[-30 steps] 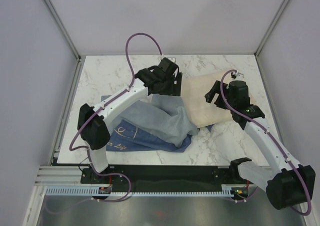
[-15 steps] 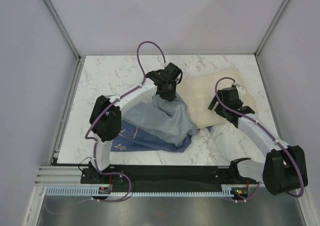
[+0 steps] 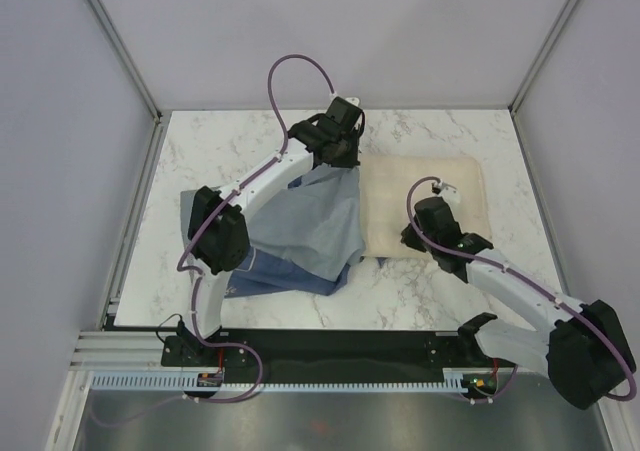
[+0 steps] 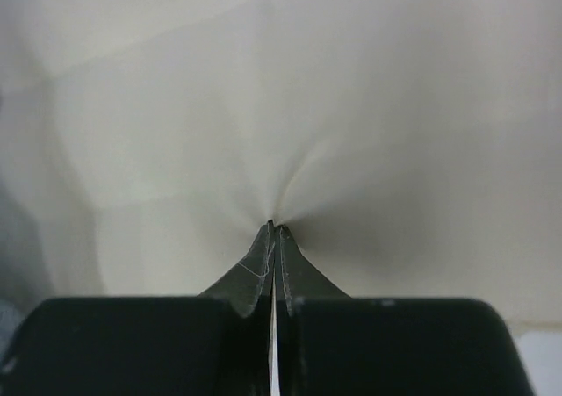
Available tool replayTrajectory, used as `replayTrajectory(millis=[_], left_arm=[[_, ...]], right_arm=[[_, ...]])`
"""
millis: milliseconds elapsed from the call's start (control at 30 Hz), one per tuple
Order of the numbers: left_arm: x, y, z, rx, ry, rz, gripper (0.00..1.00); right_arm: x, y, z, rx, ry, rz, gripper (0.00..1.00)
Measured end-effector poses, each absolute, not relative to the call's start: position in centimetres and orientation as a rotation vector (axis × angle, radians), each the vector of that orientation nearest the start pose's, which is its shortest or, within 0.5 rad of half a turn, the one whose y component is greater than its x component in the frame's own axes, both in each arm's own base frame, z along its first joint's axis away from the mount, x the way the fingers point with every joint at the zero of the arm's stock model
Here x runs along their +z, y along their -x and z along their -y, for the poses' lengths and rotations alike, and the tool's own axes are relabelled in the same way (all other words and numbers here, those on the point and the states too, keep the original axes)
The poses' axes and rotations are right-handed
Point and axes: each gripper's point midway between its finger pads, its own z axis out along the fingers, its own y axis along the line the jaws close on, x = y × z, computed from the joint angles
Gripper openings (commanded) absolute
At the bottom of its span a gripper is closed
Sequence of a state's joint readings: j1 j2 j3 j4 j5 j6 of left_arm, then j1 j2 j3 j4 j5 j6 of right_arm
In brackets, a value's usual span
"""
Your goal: Put the pillow into the pillowcase
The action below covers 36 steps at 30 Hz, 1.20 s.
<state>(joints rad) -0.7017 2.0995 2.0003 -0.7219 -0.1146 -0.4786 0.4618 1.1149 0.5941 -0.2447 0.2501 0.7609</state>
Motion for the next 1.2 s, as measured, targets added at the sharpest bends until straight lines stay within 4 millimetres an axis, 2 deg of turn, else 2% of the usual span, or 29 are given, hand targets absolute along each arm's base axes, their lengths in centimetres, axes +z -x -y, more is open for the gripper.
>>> replayTrajectory(millis=[167, 233, 267, 300, 367, 400, 467, 633, 767, 833, 933, 1067, 1167, 1200], left_arm=[[16.8, -42.5, 35.7, -0.441, -0.253, -2.409, 0.02], [16.6, -42.4, 35.9, -0.450, -0.284, -2.410, 0.02], [16.6, -42.3, 35.9, -0.452, -0.305, -2.408, 0.02], [16.6, -42.3, 36.0, -0.452, -0.326, -2.404, 0.07], [16.8, -42.3, 35.9, -0.444, -0.356, -2.393, 0.19], [16.9, -42.4, 35.9, -0.438, -0.370, -2.388, 0.36], [17.3, -42.4, 35.5, -0.420, -0.398, -2.370, 0.60], [19.9, -41.7, 34.1, -0.375, -0.399, -2.321, 0.70], [22.8, -40.5, 33.3, -0.332, -0.392, -2.262, 0.78], [24.0, -39.4, 33.7, -0.313, -0.403, -2.228, 0.81], [24.5, -37.8, 35.1, -0.310, -0.443, -2.205, 0.82], [23.2, -36.3, 37.0, -0.297, -0.503, -2.221, 0.81], [20.9, -36.8, 37.2, -0.237, -0.515, -2.263, 0.79], [19.9, -37.2, 37.0, -0.212, -0.514, -2.281, 0.75]], right_arm=[[9.7, -24.3, -17.2, 0.479, -0.306, -2.292, 0.00], [10.4, -22.9, -18.7, 0.532, -0.234, -2.287, 0.09], [10.6, -22.6, -19.0, 0.544, -0.218, -2.284, 0.17], [10.8, -22.3, -19.2, 0.549, -0.205, -2.282, 0.42], [10.8, -22.1, -18.8, 0.522, -0.193, -2.288, 0.56], [10.9, -22.1, -18.5, 0.498, -0.182, -2.292, 0.61], [11.7, -22.4, -17.9, 0.445, -0.167, -2.284, 0.67], [16.2, -24.4, -17.3, 0.392, -0.132, -2.195, 0.78], [18.7, -27.1, -15.6, 0.355, -0.171, -2.148, 0.87], [18.8, -28.4, -14.2, 0.325, -0.211, -2.154, 0.92], [17.8, -29.8, -11.6, 0.267, -0.280, -2.180, 0.95], [17.2, -30.7, -8.3, 0.228, -0.403, -2.186, 0.96], [16.9, -31.2, -5.4, 0.193, -0.523, -2.164, 0.96], [16.6, -31.2, -4.5, 0.180, -0.563, -2.159, 0.96]])
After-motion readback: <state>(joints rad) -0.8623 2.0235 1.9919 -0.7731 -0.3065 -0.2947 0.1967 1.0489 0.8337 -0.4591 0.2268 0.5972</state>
